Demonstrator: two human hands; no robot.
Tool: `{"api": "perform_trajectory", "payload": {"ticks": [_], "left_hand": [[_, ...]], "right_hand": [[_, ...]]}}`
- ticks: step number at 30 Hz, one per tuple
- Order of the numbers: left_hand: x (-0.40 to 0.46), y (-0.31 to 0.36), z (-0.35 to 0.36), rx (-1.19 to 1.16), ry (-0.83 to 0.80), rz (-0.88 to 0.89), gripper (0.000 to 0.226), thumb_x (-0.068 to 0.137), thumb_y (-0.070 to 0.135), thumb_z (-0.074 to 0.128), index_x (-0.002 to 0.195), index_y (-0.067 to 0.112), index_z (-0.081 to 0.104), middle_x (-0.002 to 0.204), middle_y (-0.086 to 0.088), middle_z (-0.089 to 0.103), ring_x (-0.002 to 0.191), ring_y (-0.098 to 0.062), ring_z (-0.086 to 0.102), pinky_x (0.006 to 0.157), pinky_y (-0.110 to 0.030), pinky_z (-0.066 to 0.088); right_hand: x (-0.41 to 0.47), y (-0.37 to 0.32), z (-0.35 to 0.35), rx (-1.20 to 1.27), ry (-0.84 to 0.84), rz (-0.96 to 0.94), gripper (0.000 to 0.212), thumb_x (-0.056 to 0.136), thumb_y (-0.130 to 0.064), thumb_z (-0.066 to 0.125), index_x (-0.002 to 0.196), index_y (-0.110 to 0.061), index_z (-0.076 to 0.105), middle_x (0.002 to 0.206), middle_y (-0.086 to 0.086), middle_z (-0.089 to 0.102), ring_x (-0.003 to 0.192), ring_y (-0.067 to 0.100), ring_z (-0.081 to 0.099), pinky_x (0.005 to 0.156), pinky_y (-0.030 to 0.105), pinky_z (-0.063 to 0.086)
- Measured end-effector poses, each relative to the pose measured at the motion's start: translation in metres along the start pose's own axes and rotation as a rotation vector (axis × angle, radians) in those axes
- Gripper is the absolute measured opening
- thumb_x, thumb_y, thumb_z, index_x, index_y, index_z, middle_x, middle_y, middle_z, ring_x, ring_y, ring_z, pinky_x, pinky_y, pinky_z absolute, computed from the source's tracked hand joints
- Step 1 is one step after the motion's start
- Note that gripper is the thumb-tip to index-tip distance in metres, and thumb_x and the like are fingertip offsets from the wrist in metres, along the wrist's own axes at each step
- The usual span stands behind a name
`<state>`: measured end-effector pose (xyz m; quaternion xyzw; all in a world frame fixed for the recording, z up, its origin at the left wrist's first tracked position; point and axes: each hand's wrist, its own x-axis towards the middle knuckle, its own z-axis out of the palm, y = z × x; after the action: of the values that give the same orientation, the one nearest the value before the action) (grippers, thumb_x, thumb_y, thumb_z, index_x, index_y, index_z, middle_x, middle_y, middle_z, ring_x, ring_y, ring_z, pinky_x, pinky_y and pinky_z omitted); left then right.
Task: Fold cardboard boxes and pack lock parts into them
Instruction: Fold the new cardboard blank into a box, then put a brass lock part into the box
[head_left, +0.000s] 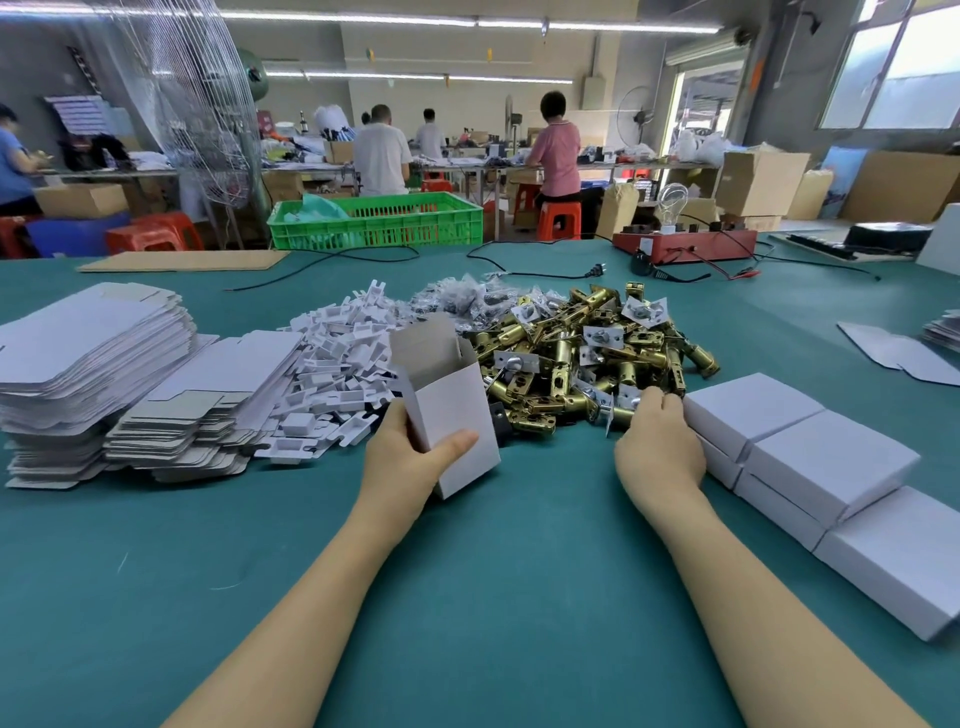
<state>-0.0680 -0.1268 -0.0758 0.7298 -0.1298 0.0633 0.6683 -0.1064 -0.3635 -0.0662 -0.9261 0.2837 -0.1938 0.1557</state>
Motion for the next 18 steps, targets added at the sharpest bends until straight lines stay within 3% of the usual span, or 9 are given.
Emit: {"api": "perform_trajectory", "payload": {"ticks": [3, 7, 12, 18], "left_hand": [[-0.0003, -0.0015, 0.0004, 0.011, -0.025, 0.000, 0.043, 0.076, 0.020, 0.084, 0.105, 0.037, 0.056, 0.104, 0.015, 0.068, 0.095, -0.003, 0.065, 0.076, -0.022, 0.051], [-0.0003, -0.0016, 0.0002, 0.001, -0.079, -0.007, 0.041, 0.077, 0.018, 0.083, 0.104, 0.036, 0.059, 0.100, 0.018, 0.070, 0.091, 0.001, 0.065, 0.070, -0.015, 0.051], [0.0011, -0.0038, 0.0021, 0.005, -0.146, -0.016, 0.040, 0.076, 0.012, 0.083, 0.105, 0.027, 0.060, 0.103, 0.011, 0.070, 0.095, -0.004, 0.066, 0.080, -0.022, 0.053], [0.0025, -0.0048, 0.0014, 0.000, -0.158, -0.013, 0.039, 0.076, 0.012, 0.083, 0.106, 0.025, 0.060, 0.099, 0.014, 0.071, 0.093, -0.001, 0.066, 0.076, -0.018, 0.053]], "right_hand": [[-0.0011, -0.0017, 0.0006, -0.106, -0.036, -0.021, 0.042, 0.087, 0.001, 0.051, 0.127, -0.003, 0.038, 0.130, 0.016, 0.042, 0.101, 0.036, 0.056, 0.060, 0.033, 0.037], [-0.0023, -0.0044, -0.0010, -0.174, -0.088, -0.013, 0.045, 0.089, -0.001, 0.051, 0.131, -0.006, 0.038, 0.139, 0.015, 0.036, 0.109, 0.037, 0.053, 0.065, 0.034, 0.040], [-0.0032, -0.0061, -0.0030, -0.199, -0.131, -0.036, 0.036, 0.087, 0.001, 0.050, 0.120, -0.013, 0.046, 0.140, 0.015, 0.032, 0.105, 0.036, 0.051, 0.063, 0.032, 0.038], [-0.0004, -0.0081, -0.0002, -0.154, -0.103, -0.024, 0.030, 0.086, 0.000, 0.054, 0.114, -0.010, 0.046, 0.134, 0.017, 0.028, 0.093, 0.034, 0.051, 0.062, 0.032, 0.038]]}}
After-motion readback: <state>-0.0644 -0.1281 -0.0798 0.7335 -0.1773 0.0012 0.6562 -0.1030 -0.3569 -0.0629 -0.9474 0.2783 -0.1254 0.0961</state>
